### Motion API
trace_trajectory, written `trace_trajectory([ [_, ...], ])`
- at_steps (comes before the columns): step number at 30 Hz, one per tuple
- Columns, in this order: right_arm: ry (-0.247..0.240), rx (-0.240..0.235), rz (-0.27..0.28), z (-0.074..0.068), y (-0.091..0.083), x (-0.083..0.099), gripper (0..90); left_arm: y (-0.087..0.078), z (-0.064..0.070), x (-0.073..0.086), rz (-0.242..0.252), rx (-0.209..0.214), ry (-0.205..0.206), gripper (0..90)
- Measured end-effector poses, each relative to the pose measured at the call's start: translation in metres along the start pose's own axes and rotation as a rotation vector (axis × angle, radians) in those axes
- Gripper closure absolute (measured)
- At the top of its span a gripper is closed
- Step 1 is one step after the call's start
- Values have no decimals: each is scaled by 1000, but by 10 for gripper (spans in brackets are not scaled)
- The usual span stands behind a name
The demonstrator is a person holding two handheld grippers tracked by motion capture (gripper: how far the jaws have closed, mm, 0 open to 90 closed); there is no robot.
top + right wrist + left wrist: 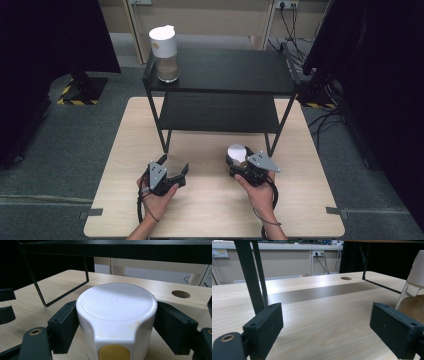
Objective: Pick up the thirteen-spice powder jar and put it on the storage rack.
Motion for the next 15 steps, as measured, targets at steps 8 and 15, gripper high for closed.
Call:
trace_trajectory([
  [8, -22, 7, 8, -3, 1, 0, 304, 0, 0, 0, 1, 0, 4, 111],
  [15, -23, 9, 14, -3, 1, 1, 309, 0, 1, 0, 1, -1, 6, 111],
])
Point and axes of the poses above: each handheld gripper's, and its own axes: y roughly forward along the jaws, x roughly out of its underside, z roughly to its right, the point moved 4 cm from there along y, roughly forward along the jaws, and after that the axes turned 2 degrees about -y, right-handed, at the moved point
